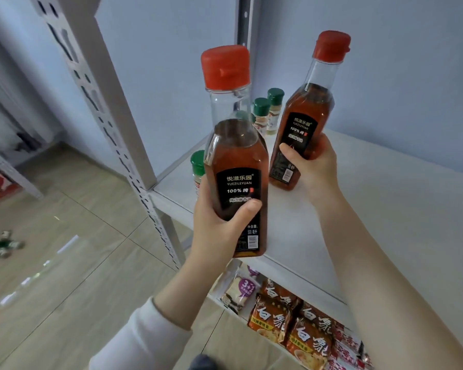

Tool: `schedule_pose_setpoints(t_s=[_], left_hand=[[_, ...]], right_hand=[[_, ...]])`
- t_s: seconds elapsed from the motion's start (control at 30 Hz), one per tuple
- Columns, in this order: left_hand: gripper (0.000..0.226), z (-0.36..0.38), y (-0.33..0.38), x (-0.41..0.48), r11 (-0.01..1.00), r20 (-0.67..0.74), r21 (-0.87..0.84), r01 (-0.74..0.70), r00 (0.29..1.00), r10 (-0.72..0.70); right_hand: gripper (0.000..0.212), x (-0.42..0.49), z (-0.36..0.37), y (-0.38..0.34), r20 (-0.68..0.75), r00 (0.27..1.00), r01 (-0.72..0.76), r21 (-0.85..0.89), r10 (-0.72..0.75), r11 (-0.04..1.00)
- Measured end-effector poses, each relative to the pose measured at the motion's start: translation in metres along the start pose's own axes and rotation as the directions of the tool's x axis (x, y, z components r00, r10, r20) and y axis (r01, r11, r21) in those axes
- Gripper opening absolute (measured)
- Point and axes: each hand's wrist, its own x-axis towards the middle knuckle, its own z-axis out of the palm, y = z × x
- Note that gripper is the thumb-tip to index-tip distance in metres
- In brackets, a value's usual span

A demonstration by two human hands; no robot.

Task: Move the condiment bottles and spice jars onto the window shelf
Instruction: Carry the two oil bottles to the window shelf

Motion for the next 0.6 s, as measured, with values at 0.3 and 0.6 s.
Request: schedule_pose_setpoints(t_s=[0.3,0.6], left_hand=[[0.069,-0.040,0.024,-0.021,0.997,-0.113,-0.017,-0.071,0.991,0.069],[0.042,-0.166,0.045,-0.031,0.991,-0.272,0.012,-0.136,0.953,0.134]], right_hand=[[0.025,-0.066,0.002,-0.056,0.210,0.977,-0.005,0.173,-0.032,0.985],[0.078,-0.148,0.119,-0.085,0.569,0.822,-0.113,0.189,-0.015,0.976]])
